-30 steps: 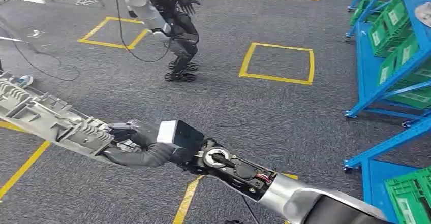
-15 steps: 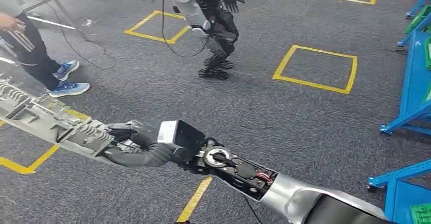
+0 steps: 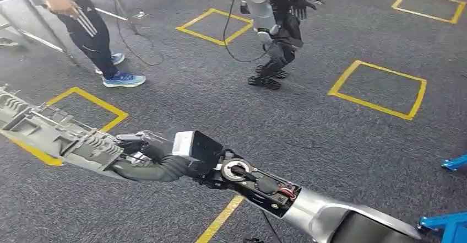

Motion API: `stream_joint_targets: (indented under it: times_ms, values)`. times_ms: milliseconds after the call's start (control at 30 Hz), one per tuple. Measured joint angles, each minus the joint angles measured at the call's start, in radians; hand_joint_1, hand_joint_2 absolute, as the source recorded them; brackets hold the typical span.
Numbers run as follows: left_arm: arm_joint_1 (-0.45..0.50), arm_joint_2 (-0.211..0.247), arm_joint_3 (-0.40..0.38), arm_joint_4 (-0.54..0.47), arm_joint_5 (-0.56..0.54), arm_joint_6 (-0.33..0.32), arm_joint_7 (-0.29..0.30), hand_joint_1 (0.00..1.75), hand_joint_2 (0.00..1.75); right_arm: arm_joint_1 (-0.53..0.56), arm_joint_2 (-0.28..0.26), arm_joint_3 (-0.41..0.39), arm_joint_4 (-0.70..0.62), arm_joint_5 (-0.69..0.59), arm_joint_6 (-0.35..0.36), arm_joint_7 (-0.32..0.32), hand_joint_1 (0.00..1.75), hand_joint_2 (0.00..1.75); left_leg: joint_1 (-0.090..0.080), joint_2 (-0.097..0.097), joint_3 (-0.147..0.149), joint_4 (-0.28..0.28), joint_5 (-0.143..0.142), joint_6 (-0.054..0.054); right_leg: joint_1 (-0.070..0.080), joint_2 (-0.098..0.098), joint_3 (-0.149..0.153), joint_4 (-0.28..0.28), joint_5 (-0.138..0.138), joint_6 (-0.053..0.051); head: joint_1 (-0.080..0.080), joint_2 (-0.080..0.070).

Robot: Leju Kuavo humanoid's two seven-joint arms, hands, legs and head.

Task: Take the parts from the cabinet and place them on the table.

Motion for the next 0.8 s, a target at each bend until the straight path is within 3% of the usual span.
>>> stream_joint_targets:
  times_ms: [33,67,100,167,233,267,300,333,367,400,433,467,500,567,600,633,667,733,767,800]
  values:
    - [0.000,0.000,0.000,0.000,0.000,0.000,0.000,0.00,1.75,0.000,0.000,0.000,0.000,0.000,0.000,0.000,1.75,1.75,0.000,-0.016,0.001,0.001,0.000,0.000,0.001,0.009,0.043,-0.096,0.053,-0.007,0.000,0.000]
    - [0.000,-0.002,0.000,0.000,0.000,0.000,0.000,0.00,1.75,0.000,0.000,0.000,-0.001,0.000,0.000,0.000,1.75,1.75,0.000,-0.029,0.001,0.002,0.000,0.000,0.001,0.031,0.088,-0.196,0.100,-0.015,0.000,0.000]
    - [0.000,-0.006,0.000,0.000,0.000,0.000,0.000,0.00,1.75,-0.001,0.000,0.000,-0.001,0.001,0.000,-0.001,1.75,1.75,0.003,-0.037,-0.001,0.002,0.001,-0.002,0.000,0.084,0.116,-0.265,0.110,-0.024,0.000,0.000]
    - [0.001,-0.006,0.000,0.000,0.005,0.000,0.000,0.00,1.75,-0.001,0.000,0.000,-0.001,0.006,0.001,-0.003,1.75,1.75,0.006,-0.056,-0.011,0.003,0.007,-0.012,0.000,0.073,0.122,-0.280,0.113,-0.019,-0.001,0.000]
    - [0.009,-0.006,0.000,0.000,0.007,0.000,0.000,0.00,1.75,-0.001,0.000,0.000,-0.001,0.009,0.002,-0.002,1.75,1.75,0.010,-0.077,-0.012,-0.005,0.013,-0.025,0.004,0.056,0.125,-0.285,0.116,-0.024,0.000,0.000]
    - [0.011,0.000,0.000,0.000,0.009,0.000,0.000,0.00,1.75,-0.001,0.000,0.000,-0.002,0.011,0.002,-0.001,1.75,1.75,0.007,-0.076,-0.015,-0.001,0.009,-0.028,-0.013,0.038,0.135,-0.304,0.126,-0.029,0.000,0.000]
    - [0.012,-0.004,-0.001,0.000,0.011,0.000,-0.001,0.00,1.75,-0.001,0.000,0.002,-0.002,0.012,0.002,0.001,1.75,1.75,-0.001,-0.019,-0.029,0.026,-0.014,-0.031,-0.010,0.027,0.138,-0.312,0.130,-0.031,-0.001,0.000]
    - [0.010,-0.005,-0.001,0.000,0.012,0.000,-0.001,0.00,1.75,-0.005,0.000,0.002,-0.002,0.011,0.002,0.001,1.75,1.75,0.001,0.019,-0.063,0.095,-0.056,-0.035,-0.010,0.014,0.138,-0.313,0.132,-0.035,-0.006,0.000]
    - [0.008,-0.004,-0.001,0.000,0.015,0.000,-0.003,0.00,1.75,-0.006,0.000,0.002,-0.002,0.010,0.002,0.000,1.75,1.75,0.003,0.039,-0.104,0.183,-0.097,-0.041,-0.009,0.001,0.136,-0.313,0.132,-0.035,-0.006,0.000]
    - [0.007,-0.003,-0.001,0.000,0.018,0.000,-0.005,0.00,1.75,-0.006,0.000,0.003,-0.002,0.006,0.002,-0.002,1.75,1.75,0.006,0.047,-0.142,0.263,-0.128,-0.046,-0.008,-0.013,0.136,-0.312,0.131,-0.035,-0.006,0.000]
    - [0.008,-0.003,-0.001,0.000,0.021,0.000,-0.007,0.00,1.75,-0.006,0.000,0.005,-0.001,0.003,0.004,-0.002,1.75,1.75,0.008,0.051,-0.168,0.320,-0.141,-0.051,-0.008,-0.027,0.135,-0.312,0.130,-0.034,-0.006,0.000]
    - [0.008,-0.002,-0.001,0.000,0.025,0.000,-0.008,0.00,1.75,-0.006,0.000,0.006,-0.001,-0.001,0.007,-0.002,1.75,1.75,0.010,0.055,-0.170,0.323,-0.130,-0.054,-0.009,-0.039,0.135,-0.312,0.128,-0.033,-0.006,0.000]
    - [0.009,-0.001,-0.001,0.000,0.028,-0.001,-0.008,0.00,1.75,-0.006,0.000,0.009,0.000,-0.004,0.012,-0.003,1.75,1.75,0.014,0.059,-0.144,0.271,-0.095,-0.058,-0.010,-0.051,0.136,-0.310,0.126,-0.031,-0.006,0.000]
    - [0.009,0.003,-0.001,0.000,0.035,-0.001,-0.008,0.00,1.75,-0.006,0.001,0.013,-0.001,-0.008,0.022,-0.008,1.75,1.75,0.017,0.087,-0.038,0.077,-0.010,-0.062,-0.013,-0.072,0.138,-0.302,0.118,-0.022,-0.006,0.000]
    - [0.008,0.002,-0.001,0.000,0.039,0.000,-0.008,0.00,1.75,-0.008,0.001,0.015,0.000,-0.010,0.027,-0.012,1.75,1.75,0.014,0.136,-0.002,0.000,-0.003,-0.065,-0.009,-0.080,0.138,-0.296,0.112,-0.014,-0.008,0.000]
    - [0.006,0.000,-0.001,0.000,0.043,0.000,-0.008,0.00,1.75,-0.012,0.002,0.018,0.000,-0.014,0.029,-0.016,1.75,1.75,0.007,0.132,-0.002,0.001,-0.005,-0.053,0.000,-0.085,0.135,-0.293,0.109,-0.008,-0.013,0.000]
    - [0.005,0.001,-0.001,0.000,0.047,0.002,-0.008,0.00,1.75,-0.016,0.004,0.022,0.000,-0.014,0.034,-0.018,1.75,1.75,0.007,0.112,-0.006,0.003,-0.004,-0.040,0.003,-0.092,0.135,-0.293,0.108,-0.005,-0.006,0.000]
    - [0.008,0.001,-0.001,0.000,0.052,0.003,-0.008,0.00,1.75,-0.020,0.006,0.027,0.000,-0.017,0.038,-0.022,1.75,1.75,0.006,0.092,-0.011,0.007,-0.007,-0.028,0.003,-0.110,0.141,-0.294,0.104,0.002,-0.005,0.000]
    - [0.008,0.001,-0.001,0.000,0.053,0.003,-0.008,0.00,1.75,-0.021,0.008,0.029,0.000,-0.017,0.038,-0.023,1.75,1.75,0.010,0.082,-0.008,0.002,-0.004,-0.020,-0.001,-0.108,0.142,-0.289,0.098,0.010,-0.006,0.000]
    - [0.008,0.000,-0.001,0.000,0.053,0.003,-0.008,0.00,1.75,-0.023,0.011,0.032,0.000,-0.017,0.038,-0.023,1.75,1.75,0.012,0.073,-0.006,0.001,-0.003,-0.016,-0.005,-0.064,0.135,-0.268,0.079,0.016,-0.005,0.000]
